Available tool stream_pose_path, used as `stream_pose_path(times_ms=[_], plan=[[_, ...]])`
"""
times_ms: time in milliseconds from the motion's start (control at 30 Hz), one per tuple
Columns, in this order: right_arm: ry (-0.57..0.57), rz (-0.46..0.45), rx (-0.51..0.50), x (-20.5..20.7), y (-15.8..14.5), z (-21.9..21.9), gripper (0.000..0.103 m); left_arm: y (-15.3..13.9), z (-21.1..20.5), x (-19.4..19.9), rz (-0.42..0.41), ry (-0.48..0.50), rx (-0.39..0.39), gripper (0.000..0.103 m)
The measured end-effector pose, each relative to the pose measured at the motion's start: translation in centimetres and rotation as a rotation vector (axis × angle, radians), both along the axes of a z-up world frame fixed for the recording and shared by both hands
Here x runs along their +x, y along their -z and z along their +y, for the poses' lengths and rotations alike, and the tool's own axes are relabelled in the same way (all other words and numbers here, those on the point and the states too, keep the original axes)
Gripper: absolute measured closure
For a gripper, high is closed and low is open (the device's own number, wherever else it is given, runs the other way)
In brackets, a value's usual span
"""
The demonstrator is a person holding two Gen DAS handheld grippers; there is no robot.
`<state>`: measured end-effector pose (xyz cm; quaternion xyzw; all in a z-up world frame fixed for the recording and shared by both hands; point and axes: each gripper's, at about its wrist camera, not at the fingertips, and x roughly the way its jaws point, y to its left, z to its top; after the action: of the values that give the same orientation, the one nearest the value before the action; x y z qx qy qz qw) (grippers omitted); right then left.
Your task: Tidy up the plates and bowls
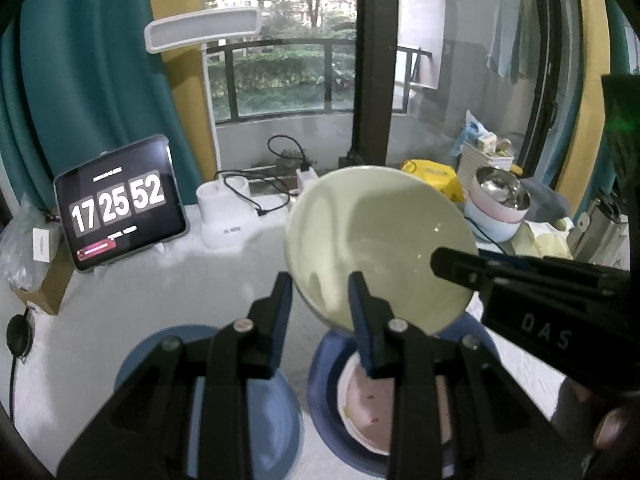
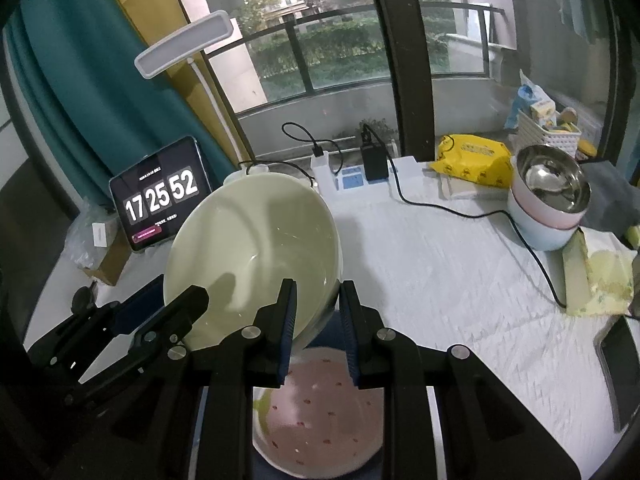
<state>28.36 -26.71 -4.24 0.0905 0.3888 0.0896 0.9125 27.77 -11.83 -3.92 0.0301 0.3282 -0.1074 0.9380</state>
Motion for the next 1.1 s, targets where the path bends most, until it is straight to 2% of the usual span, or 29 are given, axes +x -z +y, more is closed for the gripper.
stream_pose_path(times_ms=[1100], plan=[[0.034,0.093,-0.006,-4.5,4.2,-1.6,0.08,3.5,-1.9,-4.4,0.072,0.036,-0.004,0.073]])
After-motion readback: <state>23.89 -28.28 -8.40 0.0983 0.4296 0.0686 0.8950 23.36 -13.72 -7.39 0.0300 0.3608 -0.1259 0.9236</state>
